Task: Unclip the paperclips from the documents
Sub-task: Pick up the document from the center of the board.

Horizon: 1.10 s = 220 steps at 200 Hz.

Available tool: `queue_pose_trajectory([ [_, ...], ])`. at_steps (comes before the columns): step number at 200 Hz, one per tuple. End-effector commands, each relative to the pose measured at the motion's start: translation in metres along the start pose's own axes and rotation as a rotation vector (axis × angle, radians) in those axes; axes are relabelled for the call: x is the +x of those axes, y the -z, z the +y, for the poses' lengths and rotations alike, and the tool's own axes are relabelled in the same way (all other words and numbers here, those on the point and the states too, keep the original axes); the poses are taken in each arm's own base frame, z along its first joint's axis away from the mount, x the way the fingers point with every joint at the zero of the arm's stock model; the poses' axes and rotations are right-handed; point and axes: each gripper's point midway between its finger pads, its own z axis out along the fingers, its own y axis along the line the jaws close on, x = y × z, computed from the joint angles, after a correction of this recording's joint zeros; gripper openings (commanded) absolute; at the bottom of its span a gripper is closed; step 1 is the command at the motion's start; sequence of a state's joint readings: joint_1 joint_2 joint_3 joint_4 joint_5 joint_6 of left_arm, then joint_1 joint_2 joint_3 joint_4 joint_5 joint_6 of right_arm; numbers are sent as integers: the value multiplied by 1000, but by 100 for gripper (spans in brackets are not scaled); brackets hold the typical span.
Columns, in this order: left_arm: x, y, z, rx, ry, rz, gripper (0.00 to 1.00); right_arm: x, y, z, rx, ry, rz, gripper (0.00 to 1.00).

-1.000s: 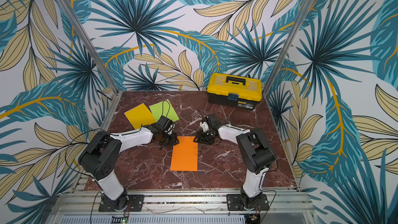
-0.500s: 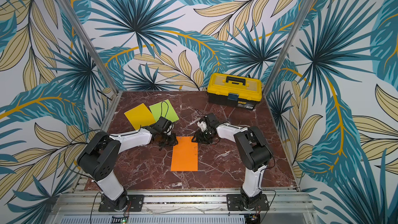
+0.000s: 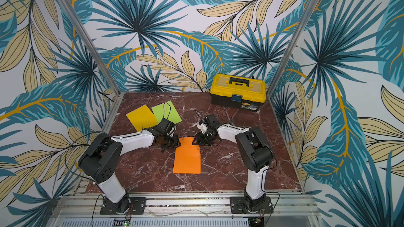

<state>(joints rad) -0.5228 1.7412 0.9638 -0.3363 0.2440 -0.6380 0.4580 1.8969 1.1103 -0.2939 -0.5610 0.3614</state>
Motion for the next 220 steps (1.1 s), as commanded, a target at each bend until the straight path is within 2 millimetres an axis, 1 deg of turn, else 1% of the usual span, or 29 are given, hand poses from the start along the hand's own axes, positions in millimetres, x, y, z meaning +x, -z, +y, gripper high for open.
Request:
queue_pose_trajectory([
  [1,19,-7,12,-33,18,58,29,22,-11,-9,28,-14,85,50],
  [58,20,-7,8,-25,17,56,29,19,-13,3,9,14,97,50],
  [113,20,-6,4,-18,14,52,29,14,-13,8,3,20,89,50],
  [142,19,-4,2,-13,15,49,29,12,-12,9,3,22,86,46],
  [183,18,-2,1,-8,13,42,29,10,-12,9,6,21,82,34],
  [220,17,2,0,-4,10,33,29,10,-9,9,14,29,75,32],
])
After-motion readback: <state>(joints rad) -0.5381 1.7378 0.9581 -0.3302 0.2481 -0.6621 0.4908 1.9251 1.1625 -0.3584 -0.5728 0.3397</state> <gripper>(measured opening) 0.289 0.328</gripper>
